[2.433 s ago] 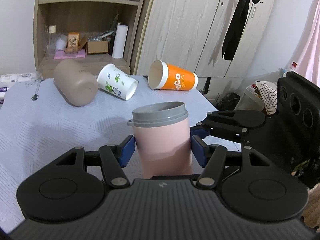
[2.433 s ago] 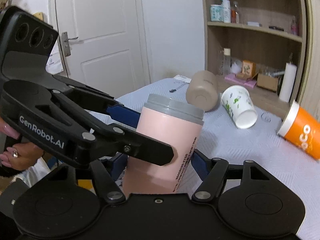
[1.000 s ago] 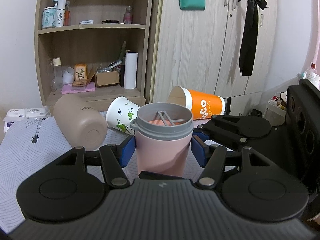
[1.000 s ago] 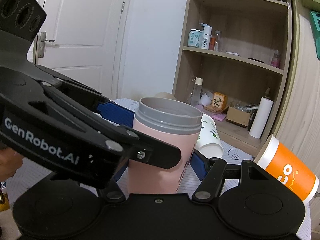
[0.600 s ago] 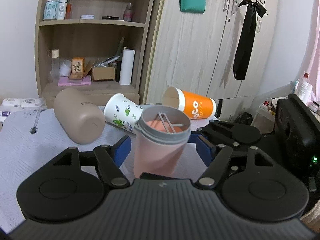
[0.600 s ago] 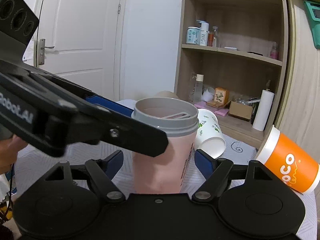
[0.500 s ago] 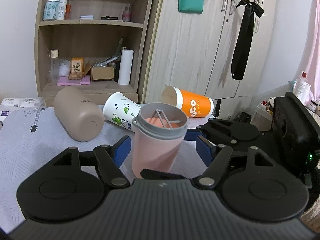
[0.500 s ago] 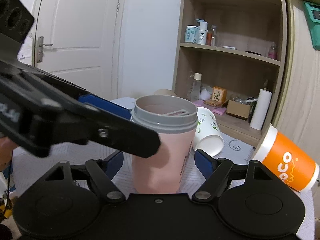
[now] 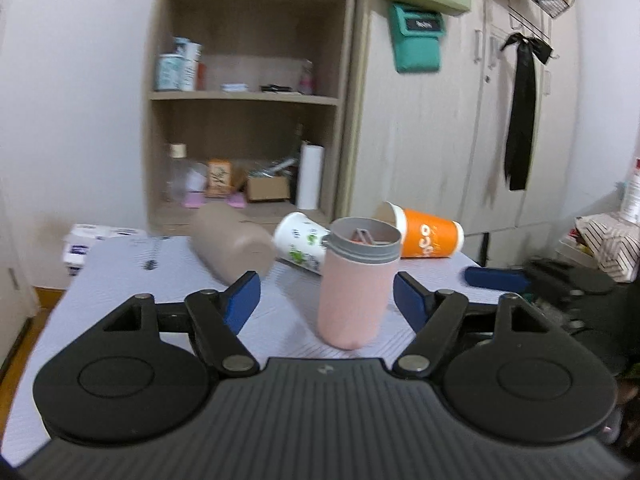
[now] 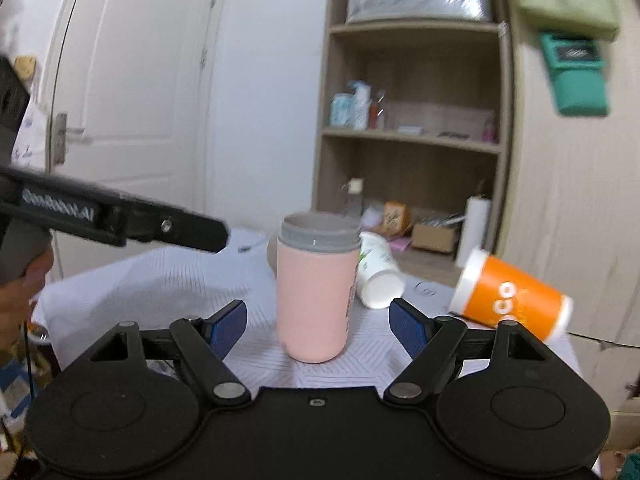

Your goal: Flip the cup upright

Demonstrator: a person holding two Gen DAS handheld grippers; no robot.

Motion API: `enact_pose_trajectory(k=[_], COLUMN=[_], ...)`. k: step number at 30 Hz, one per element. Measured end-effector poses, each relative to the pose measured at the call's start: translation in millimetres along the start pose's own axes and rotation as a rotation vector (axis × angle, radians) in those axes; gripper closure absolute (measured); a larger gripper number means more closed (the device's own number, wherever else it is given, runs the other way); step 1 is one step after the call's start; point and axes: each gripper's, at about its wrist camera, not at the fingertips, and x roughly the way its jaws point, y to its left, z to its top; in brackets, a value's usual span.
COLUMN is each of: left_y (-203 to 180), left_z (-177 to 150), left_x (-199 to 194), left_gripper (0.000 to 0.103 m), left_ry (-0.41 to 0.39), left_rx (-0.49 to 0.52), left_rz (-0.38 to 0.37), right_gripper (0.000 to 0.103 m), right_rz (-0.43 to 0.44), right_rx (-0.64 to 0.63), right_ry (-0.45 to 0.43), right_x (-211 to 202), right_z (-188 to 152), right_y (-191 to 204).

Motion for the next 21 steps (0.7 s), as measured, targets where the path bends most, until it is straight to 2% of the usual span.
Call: enact_pose_trajectory(k=[5,10,17,21], left_y=[0,-4,-7,-6], left_z=[-3,-8,-11,-10], left_x=[-34,-53,-65,-67], left_gripper=[0.028,0.026,0.024,0.017], left_ry=[-0.046,-0.050,-0.036,-0.027], left_rx=[-0.039,-0.062,-0.056,-0.046], left_rz=[0.050,0.092,0.139,0.150], right_gripper=[0.020,0.018,0.016,0.016], right_rz=[-0.105,-0.204,-0.245,-0.240], right_rx=[0.025,0.010,0.031,0.053], right_ry=[-0.077,-0.097,-0.080,-0.059], right_x=[-41,-60,-69,-67], right_z=[8,14,18,18], right_y=[9,18,23,22])
